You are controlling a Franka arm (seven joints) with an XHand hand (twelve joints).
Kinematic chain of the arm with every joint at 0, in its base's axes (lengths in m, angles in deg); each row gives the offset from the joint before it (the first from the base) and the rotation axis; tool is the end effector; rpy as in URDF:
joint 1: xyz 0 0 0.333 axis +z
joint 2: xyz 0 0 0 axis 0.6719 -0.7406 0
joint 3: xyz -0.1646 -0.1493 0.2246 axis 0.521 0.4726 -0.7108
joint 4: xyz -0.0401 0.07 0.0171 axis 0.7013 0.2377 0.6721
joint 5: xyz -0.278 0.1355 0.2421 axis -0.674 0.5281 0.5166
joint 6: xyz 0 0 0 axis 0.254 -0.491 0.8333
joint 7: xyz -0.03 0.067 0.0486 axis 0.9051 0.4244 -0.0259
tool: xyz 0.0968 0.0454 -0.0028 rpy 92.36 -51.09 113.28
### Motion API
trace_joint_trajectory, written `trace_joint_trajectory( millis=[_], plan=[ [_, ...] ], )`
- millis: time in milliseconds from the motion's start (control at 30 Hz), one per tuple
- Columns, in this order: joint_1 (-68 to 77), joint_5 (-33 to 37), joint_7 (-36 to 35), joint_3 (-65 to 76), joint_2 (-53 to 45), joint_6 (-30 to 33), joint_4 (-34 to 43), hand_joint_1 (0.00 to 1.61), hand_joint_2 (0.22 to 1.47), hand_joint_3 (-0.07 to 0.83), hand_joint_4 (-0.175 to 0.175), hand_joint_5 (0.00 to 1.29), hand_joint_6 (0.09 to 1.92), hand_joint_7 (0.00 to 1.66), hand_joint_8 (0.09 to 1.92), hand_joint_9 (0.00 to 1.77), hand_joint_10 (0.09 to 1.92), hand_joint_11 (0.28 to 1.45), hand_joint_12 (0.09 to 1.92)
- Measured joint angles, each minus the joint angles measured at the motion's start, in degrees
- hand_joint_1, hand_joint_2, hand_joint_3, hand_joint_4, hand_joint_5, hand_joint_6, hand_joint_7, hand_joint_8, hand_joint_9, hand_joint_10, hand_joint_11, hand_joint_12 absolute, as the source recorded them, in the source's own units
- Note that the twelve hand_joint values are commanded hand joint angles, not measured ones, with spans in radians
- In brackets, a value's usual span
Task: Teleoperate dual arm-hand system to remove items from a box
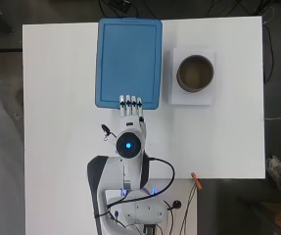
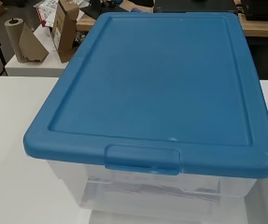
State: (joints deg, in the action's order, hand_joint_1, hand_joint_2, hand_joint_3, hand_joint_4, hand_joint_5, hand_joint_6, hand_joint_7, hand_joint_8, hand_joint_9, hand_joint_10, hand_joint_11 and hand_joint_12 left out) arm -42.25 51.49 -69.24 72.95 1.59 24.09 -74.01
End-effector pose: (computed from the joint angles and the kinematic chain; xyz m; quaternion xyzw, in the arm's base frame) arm 0.3018 -0.0011 0.5893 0.9005 0.4347 0.0062 0.0031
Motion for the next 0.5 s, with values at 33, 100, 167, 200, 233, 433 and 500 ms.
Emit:
trace_joint_trajectory(
  millis=[33, 100, 167, 200, 233, 433, 500],
  plan=[
    [-0.05, -0.06, -0.19, 0.30, 1.01, 0.06, -0.59, 0.13, 0.93, 0.026, 0.013, 0.17, 0.09, 0.25, 0.09, 0.33, 0.09, 0.43, 0.09],
    [-0.11, -0.16, -0.29, 0.82, 1.47, 0.14, -1.17, 0.14, 0.94, 0.016, 0.013, 0.17, 0.09, 0.24, 0.09, 0.32, 0.09, 0.43, 0.09],
    [-0.13, -0.15, -0.60, 1.05, 1.05, 1.65, -1.40, 0.16, 0.95, 0.013, 0.010, 0.17, 0.09, 0.24, 0.09, 0.32, 0.09, 0.43, 0.09],
    [-0.13, -0.03, -1.09, 1.32, 1.20, 3.31, -2.24, 0.17, 0.95, 0.011, 0.007, 0.17, 0.09, 0.24, 0.09, 0.32, 0.09, 0.43, 0.09],
    [-0.15, 0.10, -1.55, 1.64, 1.31, 5.38, -3.65, 0.18, 0.94, 0.007, 0.005, 0.17, 0.09, 0.22, 0.09, 0.31, 0.09, 0.43, 0.09],
    [0.13, -0.35, -4.25, 2.17, -3.27, 22.12, -13.50, 0.22, 0.92, -0.004, -0.010, 0.12, 0.09, 0.22, 0.09, 0.31, 0.09, 0.44, 0.09],
    [0.22, -0.74, -4.15, 1.71, -7.38, 22.26, -12.55, 0.22, 0.89, -0.016, -0.010, 0.12, 0.09, 0.23, 0.09, 0.33, 0.09, 0.43, 0.09]
  ],
)
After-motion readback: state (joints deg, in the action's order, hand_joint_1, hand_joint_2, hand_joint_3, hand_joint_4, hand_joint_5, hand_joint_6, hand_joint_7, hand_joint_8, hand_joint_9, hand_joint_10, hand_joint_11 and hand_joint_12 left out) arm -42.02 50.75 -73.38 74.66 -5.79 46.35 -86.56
